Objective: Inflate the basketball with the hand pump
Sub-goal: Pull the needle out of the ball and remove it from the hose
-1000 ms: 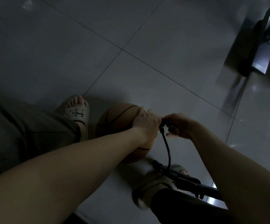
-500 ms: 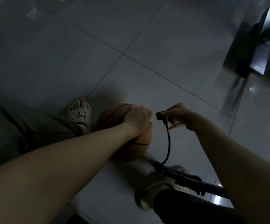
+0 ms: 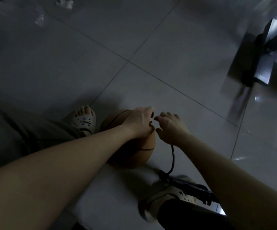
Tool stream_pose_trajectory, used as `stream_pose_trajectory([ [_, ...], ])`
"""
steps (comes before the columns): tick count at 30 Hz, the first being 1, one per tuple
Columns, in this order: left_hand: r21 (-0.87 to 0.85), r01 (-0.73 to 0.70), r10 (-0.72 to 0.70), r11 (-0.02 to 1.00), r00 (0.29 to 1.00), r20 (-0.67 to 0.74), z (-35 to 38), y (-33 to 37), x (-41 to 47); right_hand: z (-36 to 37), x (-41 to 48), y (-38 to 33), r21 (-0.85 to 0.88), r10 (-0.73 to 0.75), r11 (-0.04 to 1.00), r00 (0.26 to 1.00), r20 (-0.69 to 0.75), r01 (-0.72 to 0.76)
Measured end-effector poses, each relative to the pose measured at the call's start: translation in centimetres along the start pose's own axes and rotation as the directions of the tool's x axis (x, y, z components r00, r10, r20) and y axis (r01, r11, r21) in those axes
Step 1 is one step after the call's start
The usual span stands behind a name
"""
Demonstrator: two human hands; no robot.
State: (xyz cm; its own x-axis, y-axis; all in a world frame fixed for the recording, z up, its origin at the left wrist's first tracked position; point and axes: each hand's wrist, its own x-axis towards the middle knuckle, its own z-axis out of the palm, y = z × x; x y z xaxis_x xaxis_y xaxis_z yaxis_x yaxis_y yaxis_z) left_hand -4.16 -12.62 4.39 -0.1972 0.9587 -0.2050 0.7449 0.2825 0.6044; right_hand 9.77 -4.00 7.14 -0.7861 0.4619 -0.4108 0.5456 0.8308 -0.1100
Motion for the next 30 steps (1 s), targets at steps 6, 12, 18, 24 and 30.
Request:
stream_pose_trajectory([
  [6,-0.281,-0.007,0.003,0.96,1.0,-0.014,-0.7,0.7,-0.3,-1.0,2.3,-1.3,0.203,0.06,0.974,0.976,0.211,-0.103],
  [12,-0.274,-0.024,0.006,0.961,0.998,-0.065,-0.5,-0.1,-0.4,-1.9,3.0,-1.2,0.123,-0.047,0.992,0.941,0.335,0.006],
  [18,-0.246,-0.016,0.006,0.969,0.999,-0.041,-0.7,-0.9,-0.4,-0.4,2.9,-1.0,0.487,-0.01,0.843,0.899,0.438,-0.228],
  [24,-0.144,-0.028,0.041,0.989,0.996,0.085,-1.4,-1.0,-0.5,0.4,2.6,-1.6,0.629,-0.01,0.705,0.882,0.47,-0.327],
  [30,-0.132,-0.089,0.107,0.987,0.984,0.142,-0.7,-0.5,-0.4,1.3,1.6,-1.4,0.695,0.003,0.567,0.845,0.535,-0.442],
])
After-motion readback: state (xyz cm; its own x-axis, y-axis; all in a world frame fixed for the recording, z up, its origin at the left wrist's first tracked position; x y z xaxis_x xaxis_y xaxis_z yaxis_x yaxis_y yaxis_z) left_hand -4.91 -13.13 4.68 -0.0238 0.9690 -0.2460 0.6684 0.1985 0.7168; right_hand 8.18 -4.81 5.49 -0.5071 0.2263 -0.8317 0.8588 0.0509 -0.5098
